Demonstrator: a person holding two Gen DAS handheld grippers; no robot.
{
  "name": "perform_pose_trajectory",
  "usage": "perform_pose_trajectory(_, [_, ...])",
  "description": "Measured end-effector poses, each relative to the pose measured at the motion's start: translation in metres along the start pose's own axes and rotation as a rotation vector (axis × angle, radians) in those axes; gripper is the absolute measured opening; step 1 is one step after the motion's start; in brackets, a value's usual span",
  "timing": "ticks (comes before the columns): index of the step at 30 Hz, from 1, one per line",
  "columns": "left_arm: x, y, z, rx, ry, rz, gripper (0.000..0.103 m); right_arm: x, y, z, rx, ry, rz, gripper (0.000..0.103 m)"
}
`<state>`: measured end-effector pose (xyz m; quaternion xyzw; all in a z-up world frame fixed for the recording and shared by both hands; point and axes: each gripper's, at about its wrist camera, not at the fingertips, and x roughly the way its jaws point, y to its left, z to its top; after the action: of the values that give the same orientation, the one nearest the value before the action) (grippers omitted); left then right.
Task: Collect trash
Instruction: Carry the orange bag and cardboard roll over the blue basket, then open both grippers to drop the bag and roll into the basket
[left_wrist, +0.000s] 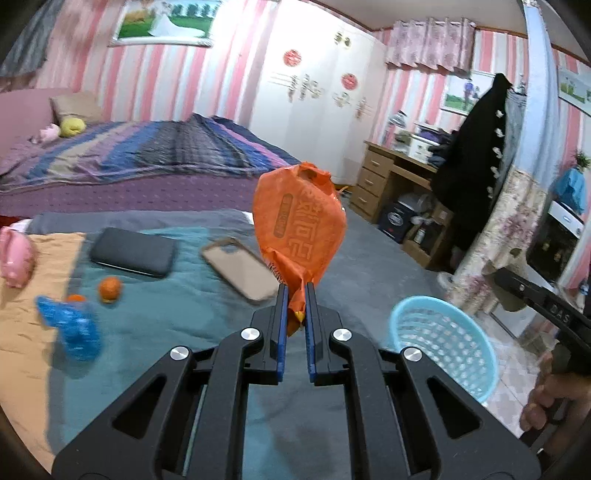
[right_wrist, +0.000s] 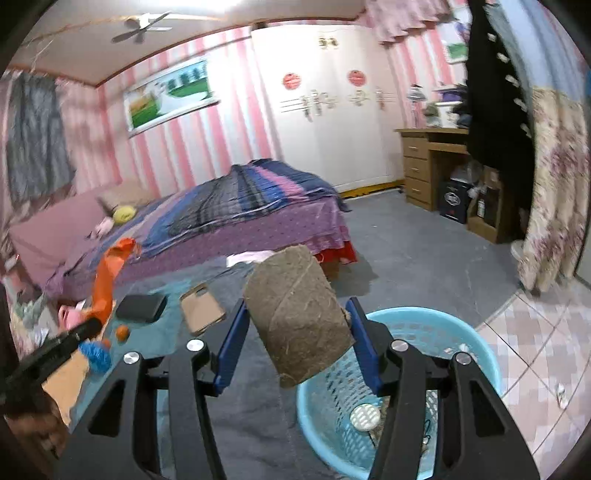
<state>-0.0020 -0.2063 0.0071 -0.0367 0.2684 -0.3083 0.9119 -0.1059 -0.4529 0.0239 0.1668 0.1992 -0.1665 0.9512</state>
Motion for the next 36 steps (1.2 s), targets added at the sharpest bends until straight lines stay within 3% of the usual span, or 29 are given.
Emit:
perform_pose_trajectory(6, [0.024,-0.056,-0.002,0.062,0.037,-0.077,0.007,0.010,-0.041,0.001,0.109,0.037,-0.037,0.053])
perform_pose_trajectory(14, [0.055,-0.116,-0.005,0.096,0.073,-0.145,0.007,0.016,-0.064,0.003,0.125,0.045,-0.073,0.054])
perform_pose_trajectory(19, [0.069,-0.130,-0.011,0.109,0.111,-0.162,0.007,0.023,-0.069,0.000,0.118,0.071,-0.099,0.065])
perform_pose_trajectory(22, [0.080,-0.134,-0.017,0.097,0.141,-0.168,0.007,0.017,-0.075,0.002,0.140,0.054,-0.085,0.067])
perform_pose_trajectory(24, [0.084,-0.135,-0.022,0.094,0.155,-0.176,0.007,0.011,-0.077,0.002,0.148,0.032,-0.099,0.073])
perform_pose_trajectory(30, [0.093,-0.145,-0.029,0.092,0.178,-0.230,0.007,-0.007,-0.089,0.001,0.227,-0.034,-0.158,0.075])
perform_pose_trajectory(36, [0.104,-0.160,-0.033,0.118,0.216,-0.272,0.010,-0.005,-0.093,0.002,0.227,-0.029,-0.153,0.075])
